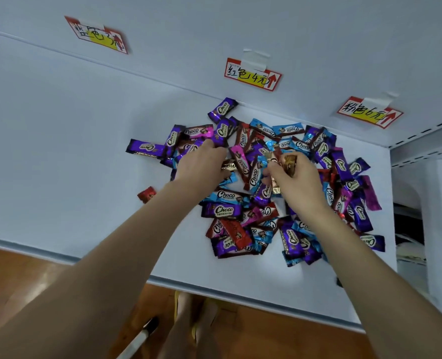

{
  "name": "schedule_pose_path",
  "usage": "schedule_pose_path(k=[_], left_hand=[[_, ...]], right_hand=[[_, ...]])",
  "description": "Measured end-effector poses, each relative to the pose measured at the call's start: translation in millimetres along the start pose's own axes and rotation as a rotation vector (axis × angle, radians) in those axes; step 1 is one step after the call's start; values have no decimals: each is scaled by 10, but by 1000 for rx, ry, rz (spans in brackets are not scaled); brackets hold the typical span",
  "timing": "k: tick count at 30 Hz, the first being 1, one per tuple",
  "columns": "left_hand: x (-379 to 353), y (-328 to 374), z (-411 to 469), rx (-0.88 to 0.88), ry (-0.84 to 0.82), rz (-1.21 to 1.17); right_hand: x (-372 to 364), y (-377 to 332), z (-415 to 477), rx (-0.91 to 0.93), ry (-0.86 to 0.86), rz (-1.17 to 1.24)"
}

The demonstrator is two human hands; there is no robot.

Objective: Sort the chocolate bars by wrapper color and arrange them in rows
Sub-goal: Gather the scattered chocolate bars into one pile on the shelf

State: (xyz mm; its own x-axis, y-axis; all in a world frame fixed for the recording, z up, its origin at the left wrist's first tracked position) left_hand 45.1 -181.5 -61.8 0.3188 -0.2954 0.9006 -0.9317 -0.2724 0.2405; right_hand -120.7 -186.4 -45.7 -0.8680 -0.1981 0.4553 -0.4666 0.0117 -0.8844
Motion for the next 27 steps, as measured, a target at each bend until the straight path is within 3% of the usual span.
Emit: schedule_pose_path(k=[3, 6, 12, 15, 22, 27], left_hand=[[25, 17, -10, 18, -32, 0], [90, -168, -117, 115, 25, -211], [205, -726, -450, 291, 180, -481], [212, -894, -497, 348, 183, -506], [192, -915, -509, 398, 135, -535], [183, -745, -485, 349, 121, -388]], right_hand=[[28, 26, -5, -51, 18, 81], [-54, -66, 102, 39, -8, -2], [-680, -415, 457, 410, -269, -385], [-936, -419, 560, 453, -413, -617], [-643, -222, 618, 294, -209, -694], [-386, -108, 533, 249, -116, -518]])
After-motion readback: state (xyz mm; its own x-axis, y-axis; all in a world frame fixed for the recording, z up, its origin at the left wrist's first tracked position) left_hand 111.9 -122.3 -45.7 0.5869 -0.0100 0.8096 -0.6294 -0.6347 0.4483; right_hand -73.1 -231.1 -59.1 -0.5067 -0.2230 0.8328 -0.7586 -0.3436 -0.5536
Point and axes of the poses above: each hand's wrist, its own z-axis towards the middle knuckle, its own x-axis out of the back of the hand, y = z × x, the point moved 4 cm from there along z, towards the middle knuckle, and after that the axes turned 12 degrees about x, right-handed, at the moved point
